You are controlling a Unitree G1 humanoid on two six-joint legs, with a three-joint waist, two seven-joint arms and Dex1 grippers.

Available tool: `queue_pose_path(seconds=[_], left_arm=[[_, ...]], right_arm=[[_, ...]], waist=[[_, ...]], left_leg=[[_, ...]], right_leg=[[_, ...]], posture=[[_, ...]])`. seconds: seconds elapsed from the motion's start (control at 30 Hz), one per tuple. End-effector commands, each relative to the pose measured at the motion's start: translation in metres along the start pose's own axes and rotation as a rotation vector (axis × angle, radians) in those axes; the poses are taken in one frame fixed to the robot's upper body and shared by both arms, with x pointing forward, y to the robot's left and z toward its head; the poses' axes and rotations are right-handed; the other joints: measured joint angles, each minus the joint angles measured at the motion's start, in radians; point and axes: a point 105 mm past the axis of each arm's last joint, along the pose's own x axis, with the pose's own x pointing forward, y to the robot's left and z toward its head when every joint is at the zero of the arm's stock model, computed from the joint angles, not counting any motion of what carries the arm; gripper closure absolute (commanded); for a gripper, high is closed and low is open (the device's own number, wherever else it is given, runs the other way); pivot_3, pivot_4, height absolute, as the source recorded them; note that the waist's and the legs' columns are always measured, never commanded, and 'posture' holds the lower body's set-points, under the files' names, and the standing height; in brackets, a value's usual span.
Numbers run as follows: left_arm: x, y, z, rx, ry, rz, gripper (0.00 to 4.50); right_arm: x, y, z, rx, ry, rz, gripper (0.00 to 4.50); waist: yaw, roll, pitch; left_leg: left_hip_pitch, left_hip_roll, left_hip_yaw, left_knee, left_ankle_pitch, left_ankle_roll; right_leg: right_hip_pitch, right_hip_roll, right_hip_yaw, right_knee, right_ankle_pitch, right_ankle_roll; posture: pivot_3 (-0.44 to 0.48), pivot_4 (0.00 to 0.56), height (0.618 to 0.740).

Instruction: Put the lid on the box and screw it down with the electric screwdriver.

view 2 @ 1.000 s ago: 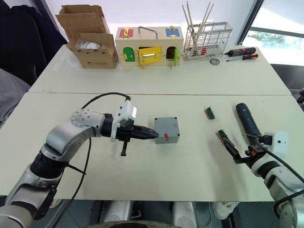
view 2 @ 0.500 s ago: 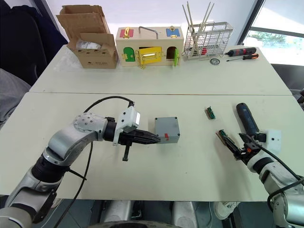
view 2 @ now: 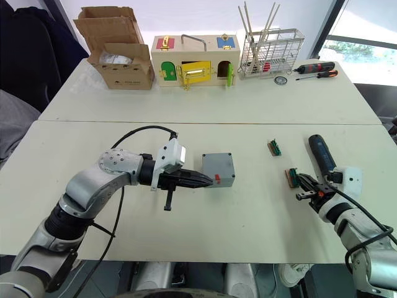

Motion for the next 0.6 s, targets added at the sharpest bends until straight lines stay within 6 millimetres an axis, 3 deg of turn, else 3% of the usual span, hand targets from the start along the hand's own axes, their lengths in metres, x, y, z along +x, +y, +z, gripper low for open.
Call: queue_pose_path(seconds=[0.03,0.47,0.6], left_arm=[[-0.001,0.0,0.007,0.031,-0.011,0.005,4.5],[0.001,0.004,0.003,0.027,-0.005,0.008,4.5],[0.001,0.006,0.001,0.028,-0.002,0.007,4.5]], right_arm=[[0.0,0.002,0.008,-0.012,-0.04,0.009,4.45],[-0.003,0.006,0.025,-0.024,-0.113,0.01,4.45],[-0.006,0.007,0.043,-0.046,-0.169,0.005,4.45]], waist=[[0.0,0.0,0.0],[0.0,0.0,0.0],[0.0,0.0,0.0]], left_leg=[[0.0,0.0,0.0,0.0,0.0,0.0],[0.0,0.0,0.0,0.0,0.0,0.0],[0.0,0.0,0.0,0.0,0.0,0.0]], right_leg=[[0.0,0.0,0.0,0.0,0.0,0.0],[0.0,0.0,0.0,0.0,0.0,0.0],[0.0,0.0,0.0,0.0,0.0,0.0]], posture=[[0.0,0.15,0.728],[0.0,0.15,0.728],[0.0,0.15,0.728]])
